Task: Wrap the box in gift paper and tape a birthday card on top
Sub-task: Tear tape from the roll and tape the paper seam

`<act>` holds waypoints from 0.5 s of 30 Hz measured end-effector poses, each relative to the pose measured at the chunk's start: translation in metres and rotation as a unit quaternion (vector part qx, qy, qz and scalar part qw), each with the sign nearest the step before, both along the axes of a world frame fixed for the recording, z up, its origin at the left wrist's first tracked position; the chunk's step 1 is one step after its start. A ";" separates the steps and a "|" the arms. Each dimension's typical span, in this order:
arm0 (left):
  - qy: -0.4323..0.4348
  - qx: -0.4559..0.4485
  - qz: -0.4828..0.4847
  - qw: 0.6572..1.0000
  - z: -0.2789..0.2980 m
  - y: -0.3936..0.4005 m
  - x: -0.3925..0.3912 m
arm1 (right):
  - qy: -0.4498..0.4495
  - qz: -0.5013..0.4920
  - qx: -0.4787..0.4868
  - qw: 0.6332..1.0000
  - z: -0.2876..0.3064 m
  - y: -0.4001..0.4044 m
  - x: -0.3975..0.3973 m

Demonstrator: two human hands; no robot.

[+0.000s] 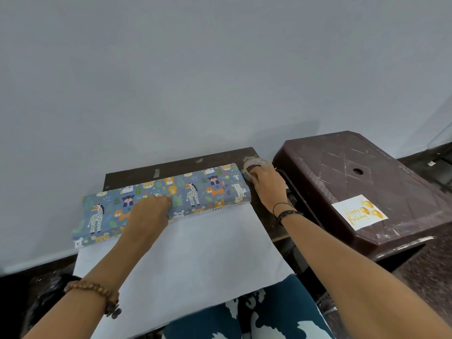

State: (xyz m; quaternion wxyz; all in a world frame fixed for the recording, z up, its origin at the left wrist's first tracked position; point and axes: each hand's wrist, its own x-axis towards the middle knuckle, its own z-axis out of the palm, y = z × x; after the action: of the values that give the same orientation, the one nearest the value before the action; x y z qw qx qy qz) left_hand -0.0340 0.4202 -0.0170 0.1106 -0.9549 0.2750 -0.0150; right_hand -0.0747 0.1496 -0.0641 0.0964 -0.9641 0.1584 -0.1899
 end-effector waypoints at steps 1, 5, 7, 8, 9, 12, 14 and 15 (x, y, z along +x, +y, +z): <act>-0.001 -0.002 0.002 1.000 0.001 0.000 0.000 | -0.007 -0.001 0.003 1.000 -0.001 0.000 0.000; -0.005 -0.005 0.003 1.000 0.001 0.001 -0.001 | -0.020 -0.015 0.005 1.000 -0.006 0.002 -0.001; -0.007 -0.008 0.002 1.000 0.002 0.002 -0.002 | -0.011 -0.019 -0.011 1.000 -0.007 0.003 -0.002; -0.009 -0.009 0.002 1.000 0.002 0.002 -0.002 | 0.000 -0.019 -0.027 0.999 -0.007 0.005 -0.002; -0.010 -0.011 0.003 1.000 0.003 0.002 -0.003 | 0.018 -0.018 -0.044 0.999 -0.006 0.007 -0.003; -0.013 -0.011 0.003 1.000 0.003 0.002 -0.003 | 0.072 -0.019 -0.097 0.992 -0.003 0.014 -0.005; -0.010 -0.013 0.005 1.000 0.003 0.002 -0.003 | 0.092 -0.015 -0.141 0.986 -0.001 0.017 -0.007; -0.009 -0.017 0.006 1.000 0.003 0.002 -0.004 | 0.101 -0.016 -0.157 0.982 0.003 0.017 -0.008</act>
State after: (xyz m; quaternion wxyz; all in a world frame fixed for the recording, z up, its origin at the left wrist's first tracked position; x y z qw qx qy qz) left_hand -0.0382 0.4218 -0.0142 0.0972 -0.9580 0.2684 -0.0276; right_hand -0.0829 0.1669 -0.0615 -0.0760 -0.9789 0.1506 -0.1154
